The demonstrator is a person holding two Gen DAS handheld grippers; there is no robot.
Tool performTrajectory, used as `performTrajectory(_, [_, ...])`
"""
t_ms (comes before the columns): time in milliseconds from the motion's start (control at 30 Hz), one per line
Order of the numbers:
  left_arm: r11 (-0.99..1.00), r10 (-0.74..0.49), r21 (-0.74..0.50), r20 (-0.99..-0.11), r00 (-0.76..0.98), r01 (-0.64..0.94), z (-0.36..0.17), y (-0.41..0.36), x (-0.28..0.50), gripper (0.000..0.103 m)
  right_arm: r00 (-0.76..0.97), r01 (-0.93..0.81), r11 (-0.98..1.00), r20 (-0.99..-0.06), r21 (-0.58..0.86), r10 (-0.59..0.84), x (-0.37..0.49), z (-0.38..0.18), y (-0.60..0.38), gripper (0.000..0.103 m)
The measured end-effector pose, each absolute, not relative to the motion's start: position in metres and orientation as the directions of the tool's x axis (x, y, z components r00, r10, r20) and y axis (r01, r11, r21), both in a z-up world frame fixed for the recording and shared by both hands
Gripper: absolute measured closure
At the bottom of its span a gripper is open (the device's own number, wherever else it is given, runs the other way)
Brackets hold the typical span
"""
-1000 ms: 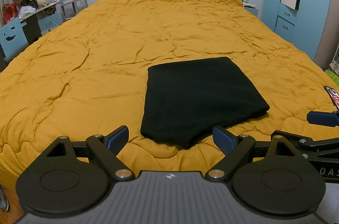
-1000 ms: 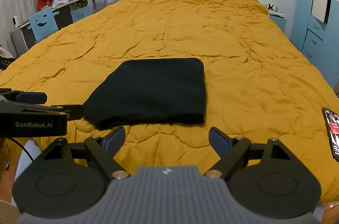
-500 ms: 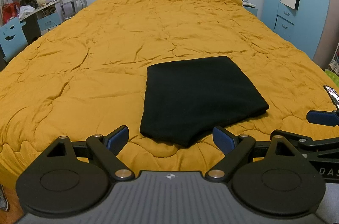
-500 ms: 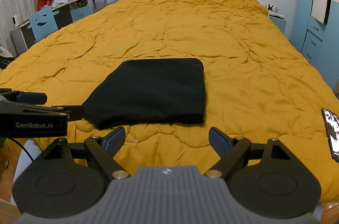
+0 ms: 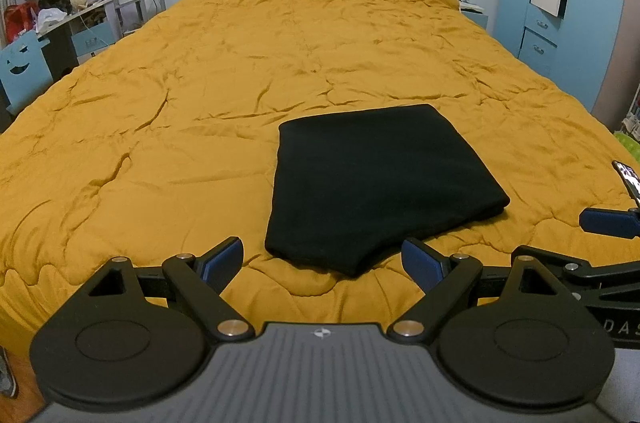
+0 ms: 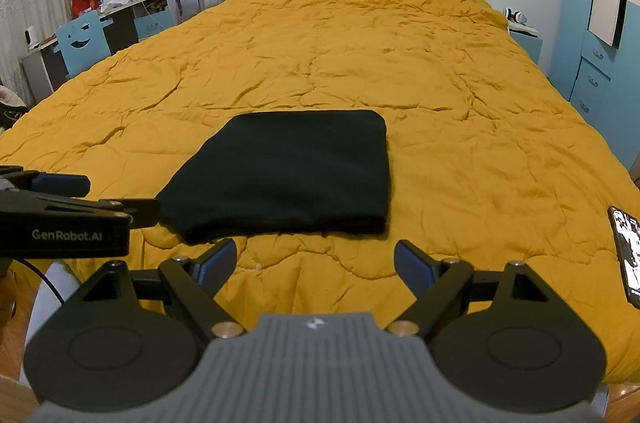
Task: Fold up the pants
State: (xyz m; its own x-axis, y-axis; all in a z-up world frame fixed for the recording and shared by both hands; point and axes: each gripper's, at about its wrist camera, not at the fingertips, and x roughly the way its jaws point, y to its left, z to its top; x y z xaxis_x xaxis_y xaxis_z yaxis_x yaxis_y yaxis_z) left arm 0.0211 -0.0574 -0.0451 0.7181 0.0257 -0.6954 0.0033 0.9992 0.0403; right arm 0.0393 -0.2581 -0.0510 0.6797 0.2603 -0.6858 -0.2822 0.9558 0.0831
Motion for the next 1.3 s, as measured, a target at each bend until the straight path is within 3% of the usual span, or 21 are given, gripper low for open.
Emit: performTrajectory(1300, [0.999, 0.030, 0.029, -0.682, 0.731, -0.014, -0.0428, -0.0542, 0.0183, 0.000, 0.675, -0.296, 0.952, -0.688, 0.078, 0.266, 0.0413, -0.0508, -0.2622, 0.021])
